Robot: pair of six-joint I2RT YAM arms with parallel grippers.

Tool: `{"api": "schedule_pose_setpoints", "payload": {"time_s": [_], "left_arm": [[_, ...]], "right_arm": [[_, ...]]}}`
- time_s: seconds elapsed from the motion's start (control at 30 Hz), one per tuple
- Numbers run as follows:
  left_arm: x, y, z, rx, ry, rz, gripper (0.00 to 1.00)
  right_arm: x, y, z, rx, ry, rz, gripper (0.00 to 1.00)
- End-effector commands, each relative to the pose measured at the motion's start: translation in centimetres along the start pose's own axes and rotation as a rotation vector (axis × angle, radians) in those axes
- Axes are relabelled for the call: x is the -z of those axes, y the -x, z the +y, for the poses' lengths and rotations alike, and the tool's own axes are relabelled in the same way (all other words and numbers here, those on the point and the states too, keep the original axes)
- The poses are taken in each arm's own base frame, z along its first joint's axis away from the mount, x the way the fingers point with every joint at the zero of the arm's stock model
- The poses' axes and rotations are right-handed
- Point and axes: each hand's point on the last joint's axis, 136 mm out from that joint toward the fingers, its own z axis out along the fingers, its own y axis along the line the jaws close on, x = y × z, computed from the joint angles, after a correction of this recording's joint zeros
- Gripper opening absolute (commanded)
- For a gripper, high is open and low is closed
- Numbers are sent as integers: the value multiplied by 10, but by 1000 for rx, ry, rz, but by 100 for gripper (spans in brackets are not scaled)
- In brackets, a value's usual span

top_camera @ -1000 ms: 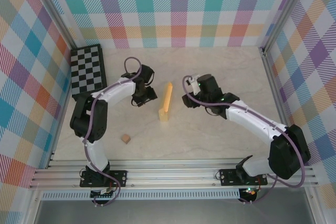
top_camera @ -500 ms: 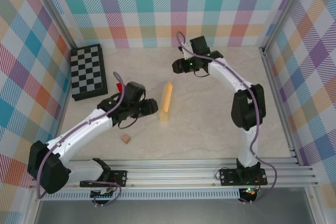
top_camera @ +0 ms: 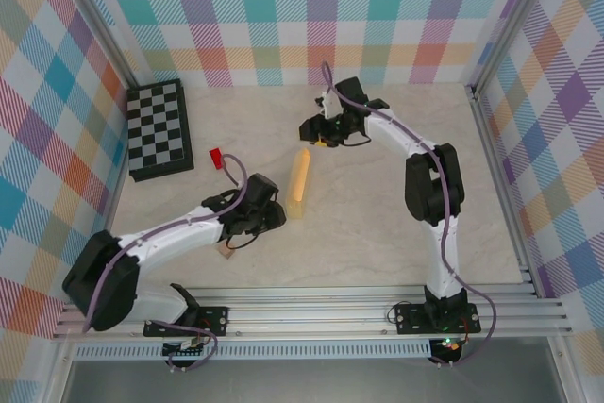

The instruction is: Fold the paper box

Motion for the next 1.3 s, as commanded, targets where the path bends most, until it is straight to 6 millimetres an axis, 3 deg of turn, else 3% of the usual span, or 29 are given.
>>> {"api": "schedule_pose_setpoints", "payload": {"time_s": [0.0, 0.33, 0.5, 0.57, 0.67, 0.77, 0.83, 0.97, 1.07, 1.27], "left_arm": [[-12, 14, -5, 53, 24, -32, 34], [-8, 51, 17, 106, 97, -92, 36], [-5, 60, 19, 136, 86, -77, 36], [6, 58, 21, 133, 91, -80, 35], [36, 44, 30, 107, 95, -68, 36], [60, 8, 36, 93, 98, -22, 36], [65, -17, 40, 101, 93, 5, 36], [54, -56, 25, 88, 44, 50, 30], [39, -73, 16, 39, 74, 77, 29], [12, -73, -3, 66, 45, 55, 33]], "right_arm": [[12, -9, 22, -5, 72, 8, 53], [28, -52, 23, -49, 105, 2, 52], [47, -83, 4, -109, 1, -65, 52], [57, -88, -3, -88, -60, -93, 52], [71, -82, 5, 63, -106, -82, 52], [83, -73, 20, 222, -117, -62, 53], [89, -64, 25, 268, -134, -67, 53], [87, -47, 38, 274, -100, -63, 53], [79, -39, 41, 269, -72, -51, 53], [56, -43, 35, 223, -14, 8, 53]]}}
